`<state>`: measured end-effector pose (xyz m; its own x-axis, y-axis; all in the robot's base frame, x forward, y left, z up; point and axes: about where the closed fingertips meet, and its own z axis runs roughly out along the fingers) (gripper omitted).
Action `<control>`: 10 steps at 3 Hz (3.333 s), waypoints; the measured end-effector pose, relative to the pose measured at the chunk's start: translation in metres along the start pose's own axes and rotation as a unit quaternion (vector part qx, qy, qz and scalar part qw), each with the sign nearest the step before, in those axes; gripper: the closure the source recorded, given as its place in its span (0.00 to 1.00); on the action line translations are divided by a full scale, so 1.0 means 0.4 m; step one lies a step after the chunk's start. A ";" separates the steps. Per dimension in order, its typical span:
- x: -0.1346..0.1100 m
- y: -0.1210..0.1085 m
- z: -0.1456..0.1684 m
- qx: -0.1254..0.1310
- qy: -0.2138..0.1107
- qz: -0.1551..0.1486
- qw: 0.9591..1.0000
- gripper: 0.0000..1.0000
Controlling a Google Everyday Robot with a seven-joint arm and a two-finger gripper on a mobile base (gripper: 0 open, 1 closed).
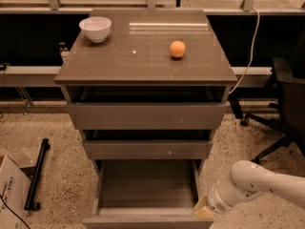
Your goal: Close bottom drawer
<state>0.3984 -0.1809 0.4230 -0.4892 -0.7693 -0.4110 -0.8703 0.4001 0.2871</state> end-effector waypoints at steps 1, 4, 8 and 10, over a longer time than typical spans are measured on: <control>0.015 -0.033 0.058 -0.029 -0.053 -0.012 0.998 1.00; 0.067 -0.090 0.177 -0.071 -0.121 0.020 0.990 1.00; 0.166 -0.116 0.345 -0.085 -0.135 0.097 0.982 1.00; 0.203 -0.140 0.422 -0.082 -0.143 0.148 0.975 1.00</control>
Offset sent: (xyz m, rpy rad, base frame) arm 0.0229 -0.0020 -0.0596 0.2774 -0.0098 -0.0114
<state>0.3978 -0.1816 0.2274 -0.7333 -0.4522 -0.5077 -0.6798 0.4795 0.5549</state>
